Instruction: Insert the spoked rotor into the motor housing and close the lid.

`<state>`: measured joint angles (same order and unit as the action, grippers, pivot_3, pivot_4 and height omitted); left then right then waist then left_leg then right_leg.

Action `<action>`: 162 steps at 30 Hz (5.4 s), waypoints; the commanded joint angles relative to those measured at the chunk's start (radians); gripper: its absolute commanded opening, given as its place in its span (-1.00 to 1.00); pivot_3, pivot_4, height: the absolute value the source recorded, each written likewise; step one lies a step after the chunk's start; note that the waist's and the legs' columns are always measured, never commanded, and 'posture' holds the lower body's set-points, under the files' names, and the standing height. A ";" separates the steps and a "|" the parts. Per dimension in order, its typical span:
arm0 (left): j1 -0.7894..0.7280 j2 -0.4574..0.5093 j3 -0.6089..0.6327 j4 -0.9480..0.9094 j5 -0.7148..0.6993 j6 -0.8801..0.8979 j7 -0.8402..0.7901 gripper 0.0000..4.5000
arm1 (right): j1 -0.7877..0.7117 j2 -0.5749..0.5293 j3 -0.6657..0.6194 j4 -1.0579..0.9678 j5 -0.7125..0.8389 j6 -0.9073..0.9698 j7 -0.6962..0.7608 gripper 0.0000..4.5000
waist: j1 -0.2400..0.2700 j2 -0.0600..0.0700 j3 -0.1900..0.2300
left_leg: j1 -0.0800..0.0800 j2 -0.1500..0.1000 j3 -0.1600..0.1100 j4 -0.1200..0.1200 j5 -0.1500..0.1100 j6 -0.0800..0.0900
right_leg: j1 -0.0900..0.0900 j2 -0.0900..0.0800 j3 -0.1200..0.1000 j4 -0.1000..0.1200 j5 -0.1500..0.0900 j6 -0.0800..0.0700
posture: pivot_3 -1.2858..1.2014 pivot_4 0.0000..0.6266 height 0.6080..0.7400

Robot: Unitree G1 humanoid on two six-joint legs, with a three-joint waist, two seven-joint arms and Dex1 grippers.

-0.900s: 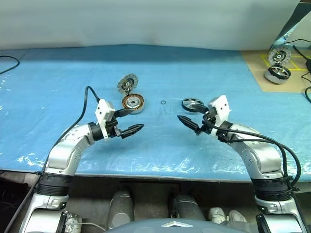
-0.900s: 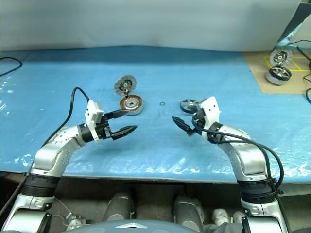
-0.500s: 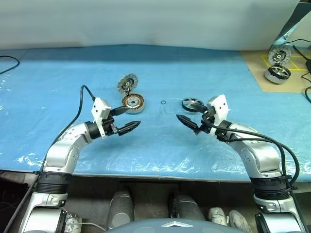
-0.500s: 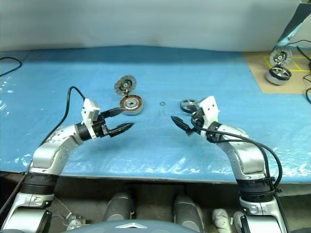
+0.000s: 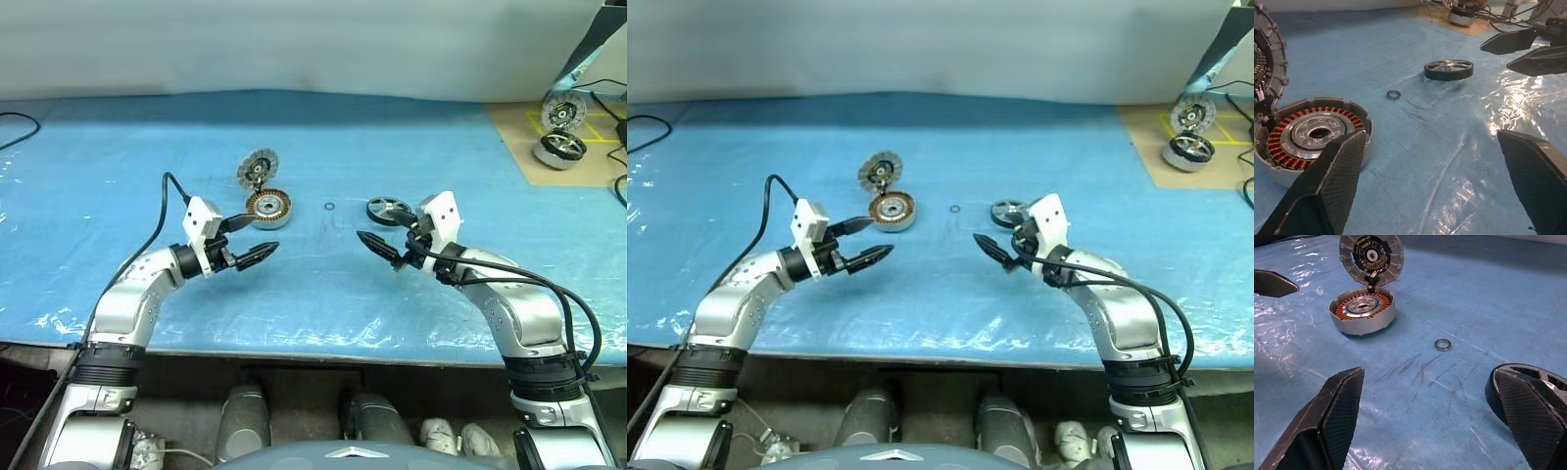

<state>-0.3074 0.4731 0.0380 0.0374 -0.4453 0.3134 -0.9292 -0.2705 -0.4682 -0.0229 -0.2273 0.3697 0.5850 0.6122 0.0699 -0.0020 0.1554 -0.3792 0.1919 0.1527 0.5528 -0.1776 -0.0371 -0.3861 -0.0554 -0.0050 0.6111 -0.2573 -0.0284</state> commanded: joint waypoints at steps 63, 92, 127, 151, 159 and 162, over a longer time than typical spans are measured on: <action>0.287 -0.043 0.116 -0.223 0.018 -0.043 0.259 1.00 | -1.011 0.573 0.395 1.572 -0.682 -0.657 0.054 0.99 | -0.027 0.001 0.003 | -0.021 0.016 -0.003 0.023 0.000 0.000 | -0.018 0.001 -0.016 0.029 -0.007 -0.019 | 0.03 -0.52 1.00; 0.219 -0.059 0.038 -0.228 0.016 0.018 0.251 1.00 | -0.887 0.393 0.405 1.299 -0.719 -0.381 0.321 0.14 | -0.013 0.003 0.004 | -0.017 0.014 -0.002 0.024 0.000 0.000 | -0.014 0.000 -0.015 0.029 -0.007 -0.019 | 0.03 -0.52 1.00; 0.137 -0.027 0.015 -0.169 0.013 0.061 0.157 1.00 | -0.564 0.239 0.473 0.305 -0.409 0.469 0.416 0.14 | -0.028 0.002 0.004 | 0.004 0.014 -0.001 0.006 -0.001 -0.001 | -0.002 0.004 -0.003 0.013 -0.007 -0.017 | 0.03 -0.52 1.00; 0.107 -0.030 0.008 -0.150 0.003 0.057 0.122 1.00 | -0.747 0.359 0.112 0.414 -0.072 0.778 0.238 0.14 | -0.016 0.003 0.005 | -0.001 0.014 -0.001 0.006 -0.001 -0.002 | -0.005 0.003 -0.006 0.012 -0.004 -0.013 | 0.03 -0.52 1.00; 0.105 -0.021 0.037 -0.171 -0.032 0.092 0.128 1.00 | -0.593 0.212 0.033 0.299 -0.043 0.483 0.220 0.14 | 0.001 0.003 0.005 | -0.002 0.013 0.000 0.006 -0.001 -0.003 | -0.005 0.003 -0.008 0.012 -0.004 -0.012 | 0.03 -0.52 1.00; 0.088 -0.018 0.049 -0.164 -0.037 0.094 0.128 1.00 | -0.562 0.194 0.040 0.321 -0.075 0.366 0.175 0.14 | 0.001 0.002 0.005 | -0.002 0.013 0.001 0.007 -0.001 -0.003 | -0.005 0.003 -0.008 0.013 -0.004 -0.012 | 0.03 -0.52 1.00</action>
<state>-0.1996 0.4423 0.0591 -0.1060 -0.4604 0.4063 -0.7995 -0.8310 -0.2701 0.0266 0.1102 0.3056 1.0255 0.8114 0.0705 0.0005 0.1607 -0.3814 0.2050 0.1533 0.5606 -0.1788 -0.0403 -0.3906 -0.0523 -0.0129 0.6238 -0.2610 -0.0401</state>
